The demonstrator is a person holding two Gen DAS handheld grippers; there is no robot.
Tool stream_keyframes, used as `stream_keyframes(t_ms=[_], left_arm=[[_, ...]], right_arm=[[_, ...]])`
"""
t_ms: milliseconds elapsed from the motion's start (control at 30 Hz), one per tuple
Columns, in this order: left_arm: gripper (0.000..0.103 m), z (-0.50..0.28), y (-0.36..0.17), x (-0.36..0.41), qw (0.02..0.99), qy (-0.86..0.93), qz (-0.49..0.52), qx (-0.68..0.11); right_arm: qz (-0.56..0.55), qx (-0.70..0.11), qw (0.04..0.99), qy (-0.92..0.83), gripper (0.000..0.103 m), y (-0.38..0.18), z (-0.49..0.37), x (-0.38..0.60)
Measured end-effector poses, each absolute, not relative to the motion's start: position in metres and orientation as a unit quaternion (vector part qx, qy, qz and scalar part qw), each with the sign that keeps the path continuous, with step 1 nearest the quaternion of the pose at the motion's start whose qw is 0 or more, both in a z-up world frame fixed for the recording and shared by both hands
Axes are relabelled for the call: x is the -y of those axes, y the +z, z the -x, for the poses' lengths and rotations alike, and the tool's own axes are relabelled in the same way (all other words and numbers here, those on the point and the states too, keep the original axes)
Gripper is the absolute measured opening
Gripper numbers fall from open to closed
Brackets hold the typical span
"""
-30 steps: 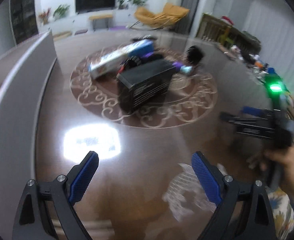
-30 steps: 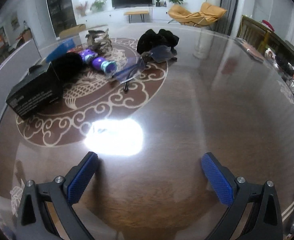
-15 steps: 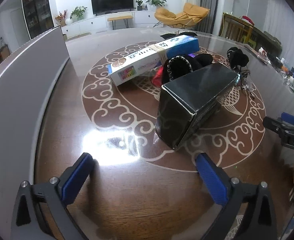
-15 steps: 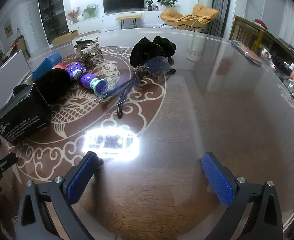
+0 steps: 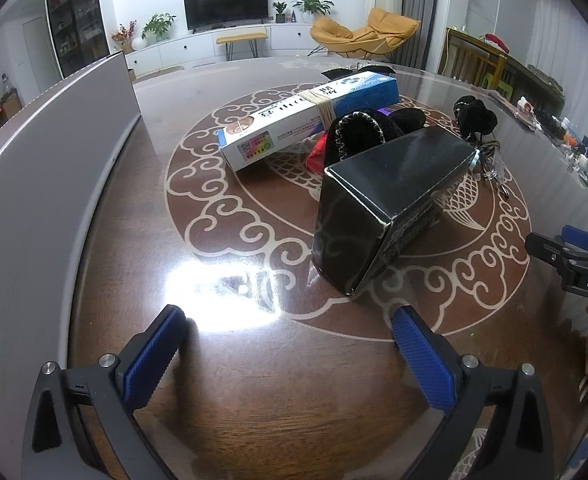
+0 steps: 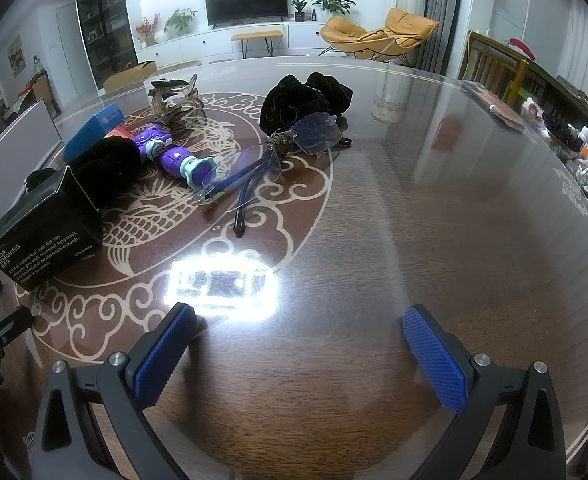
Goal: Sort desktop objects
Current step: 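Reach the left tool to the black odor removing bar box and grasp it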
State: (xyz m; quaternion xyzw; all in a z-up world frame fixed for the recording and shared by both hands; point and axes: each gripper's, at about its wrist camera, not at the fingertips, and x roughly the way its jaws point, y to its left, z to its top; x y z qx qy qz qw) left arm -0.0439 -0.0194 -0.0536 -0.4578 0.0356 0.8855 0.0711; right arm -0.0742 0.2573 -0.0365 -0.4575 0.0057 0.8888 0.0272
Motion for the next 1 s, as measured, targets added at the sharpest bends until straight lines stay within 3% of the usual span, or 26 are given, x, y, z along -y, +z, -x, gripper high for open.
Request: stream_keyframes(t_ms=[733, 1000], left_arm=[[0.103, 0.041, -0.052, 0.021, 0.073, 0.887, 0.455, -0.028], [0.103, 0.040, 0.020, 0.042, 0.022, 0.937, 0.348, 0.026]], right_arm=[[0.457, -0.006, 0.027, 0.889, 0.103, -0.036, 0.074, -0.257], [0.457, -0.005, 0.027, 0.889, 0.103, -0.036, 0.075, -0.257]])
